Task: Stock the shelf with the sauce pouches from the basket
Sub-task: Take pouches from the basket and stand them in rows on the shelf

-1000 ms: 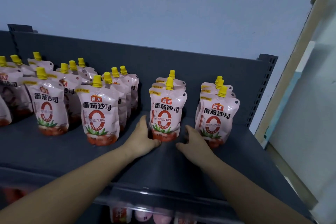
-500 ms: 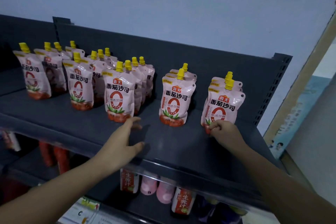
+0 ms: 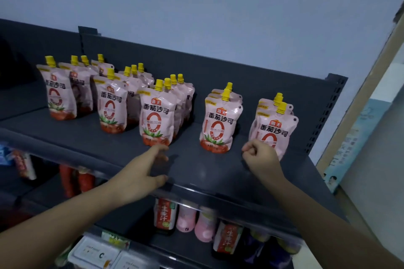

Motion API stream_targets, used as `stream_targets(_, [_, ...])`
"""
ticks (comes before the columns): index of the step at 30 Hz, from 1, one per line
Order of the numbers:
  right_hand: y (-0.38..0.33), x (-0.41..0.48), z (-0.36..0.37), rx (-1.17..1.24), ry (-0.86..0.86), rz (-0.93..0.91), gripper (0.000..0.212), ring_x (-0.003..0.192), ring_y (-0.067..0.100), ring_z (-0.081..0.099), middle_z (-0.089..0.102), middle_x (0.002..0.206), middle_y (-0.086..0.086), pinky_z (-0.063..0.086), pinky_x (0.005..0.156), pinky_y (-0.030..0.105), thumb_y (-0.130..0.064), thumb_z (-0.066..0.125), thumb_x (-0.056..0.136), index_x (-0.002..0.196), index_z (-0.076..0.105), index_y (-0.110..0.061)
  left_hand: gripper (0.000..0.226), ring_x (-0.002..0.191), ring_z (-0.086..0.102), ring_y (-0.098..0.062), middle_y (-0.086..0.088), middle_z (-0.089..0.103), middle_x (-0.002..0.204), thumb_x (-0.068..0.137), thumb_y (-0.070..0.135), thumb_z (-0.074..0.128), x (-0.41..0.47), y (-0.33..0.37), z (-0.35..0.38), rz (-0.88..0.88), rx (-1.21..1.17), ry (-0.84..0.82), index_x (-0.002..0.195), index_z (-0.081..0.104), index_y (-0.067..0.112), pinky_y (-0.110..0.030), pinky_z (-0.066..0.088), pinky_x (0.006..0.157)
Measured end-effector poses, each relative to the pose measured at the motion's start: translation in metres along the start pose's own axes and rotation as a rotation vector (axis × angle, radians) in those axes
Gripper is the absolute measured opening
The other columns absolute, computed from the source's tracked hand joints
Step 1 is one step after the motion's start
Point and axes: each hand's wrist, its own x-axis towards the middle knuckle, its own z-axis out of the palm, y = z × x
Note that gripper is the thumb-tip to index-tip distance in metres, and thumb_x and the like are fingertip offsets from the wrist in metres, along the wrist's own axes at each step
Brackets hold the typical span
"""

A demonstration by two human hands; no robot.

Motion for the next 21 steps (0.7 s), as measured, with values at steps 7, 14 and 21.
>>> stream_targets(7, [-0.140, -0.029, 0.075, -0.014, -0.169, -0.391, 0.009, 0.061, 0.014, 0.051, 0.056, 0.063, -0.007, 0.046, 0.064, 0.036, -0.010, 0.056, 0.080, 0.084, 0.060, -0.017, 0.058, 0.118, 0.047, -0.004, 0.012, 0.051, 0.123, 0.083, 0.011, 0.066, -0.035, -0.019, -0.079, 0.035, 0.067, 0.049, 0.131, 0.037, 0.027, -0.016, 0.039, 0.090])
stream_targets(14, [-0.281, -0.065, 0.206, -0.067, -0.511, -0.737, 0.028, 0.088, 0.016, 0.057, 0.060, 0.093, -0.002, 0.049, 0.079, 0.037, -0.021, 0.061, 0.082, 0.110, 0.058, -0.017, 0.064, 0.126, 0.043, -0.012, 0.001, 0.046, 0.138, 0.086, 0.018, 0.063, -0.130, -0.103, -0.221, -0.194, 0.320, 0.213, 0.141, 0.030, 0.019, -0.027, 0.039, 0.100])
stream_targets(21, [-0.386, -0.119, 0.346, -0.078, -0.665, -0.955, 0.035, 0.097, 0.021, 0.059, 0.063, 0.106, 0.003, 0.049, 0.080, 0.035, -0.023, 0.061, 0.082, 0.116, 0.058, -0.016, 0.067, 0.124, 0.049, -0.023, -0.005, 0.050, 0.135, 0.082, 0.020, 0.065, -0.258, -0.186, -0.316, -0.538, 0.588, 0.294, 0.139, 0.032, 0.013, -0.036, 0.040, 0.100])
